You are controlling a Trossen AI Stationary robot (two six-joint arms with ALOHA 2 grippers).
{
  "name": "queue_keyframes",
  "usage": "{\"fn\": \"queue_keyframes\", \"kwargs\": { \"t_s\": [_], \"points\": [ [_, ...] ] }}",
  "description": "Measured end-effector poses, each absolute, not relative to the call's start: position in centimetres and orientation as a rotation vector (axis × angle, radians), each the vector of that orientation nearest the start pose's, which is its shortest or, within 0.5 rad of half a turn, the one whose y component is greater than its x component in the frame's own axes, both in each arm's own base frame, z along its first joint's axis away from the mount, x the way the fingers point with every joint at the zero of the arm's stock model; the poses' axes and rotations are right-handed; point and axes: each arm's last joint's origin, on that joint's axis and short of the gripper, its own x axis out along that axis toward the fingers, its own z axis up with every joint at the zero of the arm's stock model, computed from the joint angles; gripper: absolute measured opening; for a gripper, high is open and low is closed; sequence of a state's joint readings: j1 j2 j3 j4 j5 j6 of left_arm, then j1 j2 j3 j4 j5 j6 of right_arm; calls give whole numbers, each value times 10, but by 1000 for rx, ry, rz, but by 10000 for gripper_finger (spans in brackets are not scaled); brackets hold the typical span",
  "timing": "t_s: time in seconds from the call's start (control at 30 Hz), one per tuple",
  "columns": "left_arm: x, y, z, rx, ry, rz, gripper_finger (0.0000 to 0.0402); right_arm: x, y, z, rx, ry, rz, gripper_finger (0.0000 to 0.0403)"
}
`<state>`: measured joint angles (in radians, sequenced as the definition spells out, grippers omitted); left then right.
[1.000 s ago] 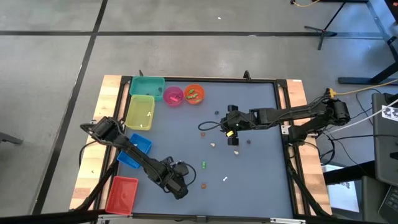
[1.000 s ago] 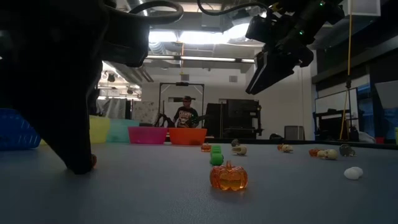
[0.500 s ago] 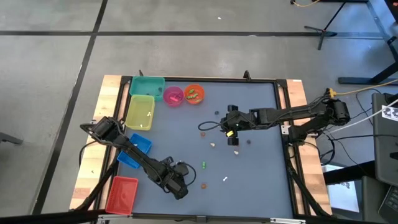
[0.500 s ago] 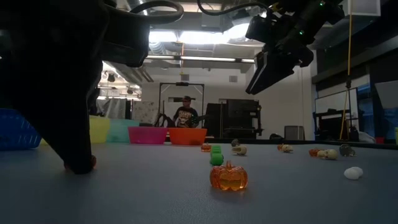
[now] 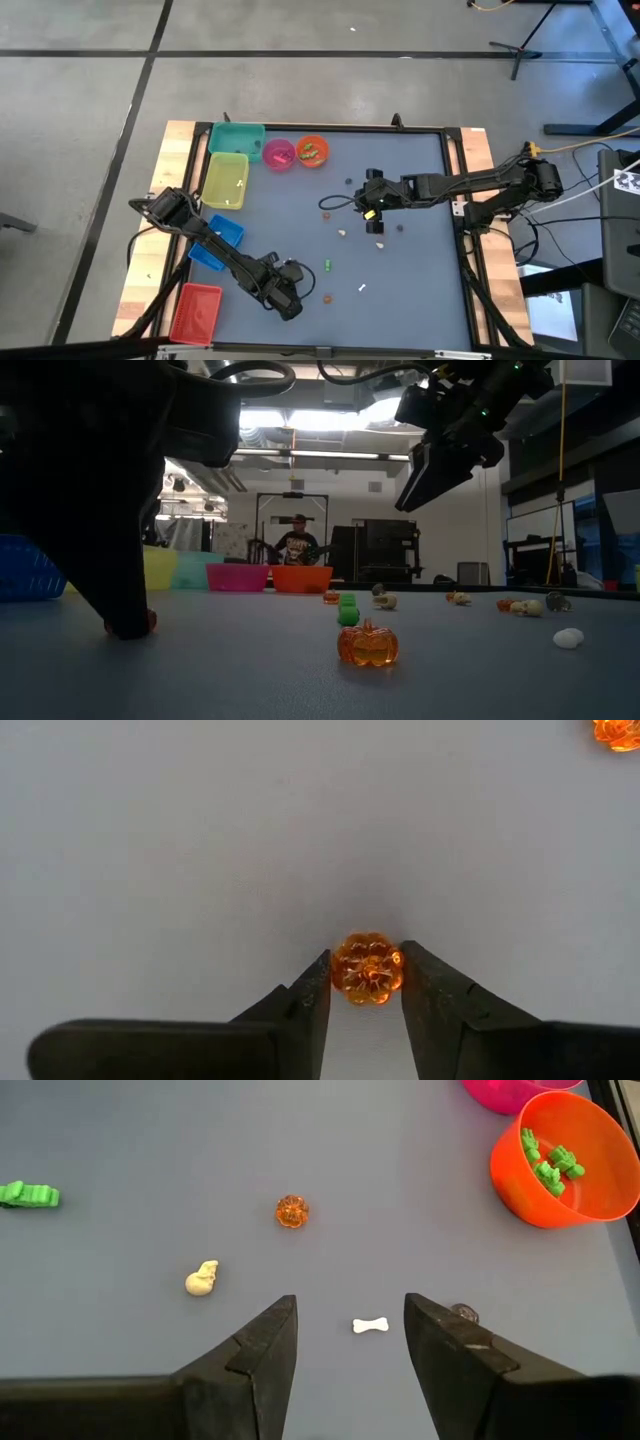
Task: Sort Halloween decoration
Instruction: Put the orange pumpkin toy into the red bin
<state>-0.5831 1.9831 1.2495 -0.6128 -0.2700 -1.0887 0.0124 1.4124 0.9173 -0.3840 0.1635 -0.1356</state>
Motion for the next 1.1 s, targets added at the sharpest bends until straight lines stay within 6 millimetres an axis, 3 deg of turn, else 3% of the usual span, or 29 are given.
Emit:
{"fn": "queue_keyframes", "kwargs": {
  "t_s": [0.6, 0.83, 1.1],
  "points": [
    [323, -196, 143, -416, 1156, 403, 83, 284, -1, 226, -204, 885, -82, 184],
    [335, -196, 159, -418, 1134, 367, 83, 284, -1, 226, -204, 885, -82, 184],
    [338, -194, 201, -303, 1282, 352, 83, 284, -1, 226, -204, 885, -81, 184]
  ]
}}
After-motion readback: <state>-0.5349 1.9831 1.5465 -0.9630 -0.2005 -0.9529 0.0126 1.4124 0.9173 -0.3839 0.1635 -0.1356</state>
